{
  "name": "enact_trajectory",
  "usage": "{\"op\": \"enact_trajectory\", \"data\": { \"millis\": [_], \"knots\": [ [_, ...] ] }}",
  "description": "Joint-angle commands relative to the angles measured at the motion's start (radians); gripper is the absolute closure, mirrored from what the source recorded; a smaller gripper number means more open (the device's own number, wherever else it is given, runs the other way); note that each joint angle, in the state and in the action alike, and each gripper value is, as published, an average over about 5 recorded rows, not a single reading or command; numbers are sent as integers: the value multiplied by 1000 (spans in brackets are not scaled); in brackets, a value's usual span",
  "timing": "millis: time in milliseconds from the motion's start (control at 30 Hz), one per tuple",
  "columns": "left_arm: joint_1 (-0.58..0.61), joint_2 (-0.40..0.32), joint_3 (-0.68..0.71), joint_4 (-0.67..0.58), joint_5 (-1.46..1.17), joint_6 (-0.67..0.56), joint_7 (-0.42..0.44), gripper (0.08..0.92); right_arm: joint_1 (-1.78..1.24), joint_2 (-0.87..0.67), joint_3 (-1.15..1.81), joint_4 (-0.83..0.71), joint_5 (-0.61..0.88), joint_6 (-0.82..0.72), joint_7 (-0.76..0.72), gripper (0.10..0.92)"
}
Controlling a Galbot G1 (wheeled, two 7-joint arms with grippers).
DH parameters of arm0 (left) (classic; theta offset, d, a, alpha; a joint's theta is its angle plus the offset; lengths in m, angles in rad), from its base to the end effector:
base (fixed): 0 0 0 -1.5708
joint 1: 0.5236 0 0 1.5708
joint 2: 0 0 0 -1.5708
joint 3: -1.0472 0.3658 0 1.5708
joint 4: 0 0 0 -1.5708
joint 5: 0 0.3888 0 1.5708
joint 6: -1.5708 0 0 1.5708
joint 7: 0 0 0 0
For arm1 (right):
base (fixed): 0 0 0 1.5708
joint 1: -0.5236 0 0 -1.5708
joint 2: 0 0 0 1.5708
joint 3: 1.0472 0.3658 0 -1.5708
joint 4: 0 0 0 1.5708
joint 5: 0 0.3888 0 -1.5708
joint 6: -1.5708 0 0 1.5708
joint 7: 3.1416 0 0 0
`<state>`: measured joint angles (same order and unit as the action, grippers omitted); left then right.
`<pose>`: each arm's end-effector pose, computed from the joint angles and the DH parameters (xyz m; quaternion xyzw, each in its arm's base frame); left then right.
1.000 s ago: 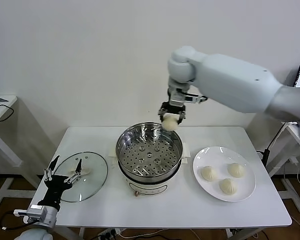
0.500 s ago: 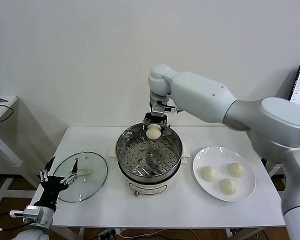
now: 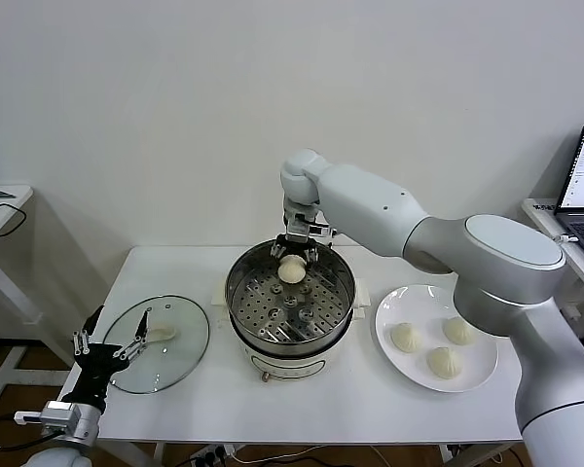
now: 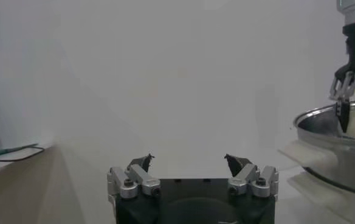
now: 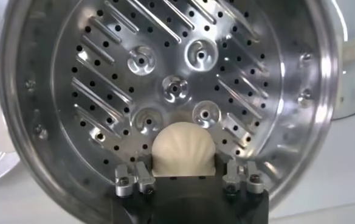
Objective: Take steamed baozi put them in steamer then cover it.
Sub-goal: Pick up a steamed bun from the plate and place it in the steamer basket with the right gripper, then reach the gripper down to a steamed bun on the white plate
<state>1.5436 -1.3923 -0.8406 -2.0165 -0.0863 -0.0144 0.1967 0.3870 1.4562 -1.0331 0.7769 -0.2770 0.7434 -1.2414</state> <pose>0.2095 0.1428 -0.3132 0.0021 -0.9942 -0.1075 0.0100 0.6643 0.1972 -0.0874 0.6763 -0.0951 0.7304 0.0045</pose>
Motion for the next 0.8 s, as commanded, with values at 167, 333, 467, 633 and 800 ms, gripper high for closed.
{"op": "enact_trajectory", "data": {
  "millis": [167, 333, 467, 633, 800],
  "knots": [
    [4, -2, 2, -4, -1, 1, -1, 177, 89, -101, -25, 186, 165, -132, -27, 203],
    [14, -4, 9, -19, -1, 3, -4, 177, 298, -309, -124, 404, 392, -307, -81, 203],
    [21, -3, 16, -28, 1, 3, -5, 177, 431, -489, -241, 567, 515, -508, -118, 203],
    [30, -2, 18, -31, 4, 1, -5, 177, 509, -710, -376, 724, 595, -794, -146, 203],
    [34, 0, 21, -46, 4, 2, -6, 177, 463, -837, -418, 752, 621, -937, -150, 203]
  ]
}}
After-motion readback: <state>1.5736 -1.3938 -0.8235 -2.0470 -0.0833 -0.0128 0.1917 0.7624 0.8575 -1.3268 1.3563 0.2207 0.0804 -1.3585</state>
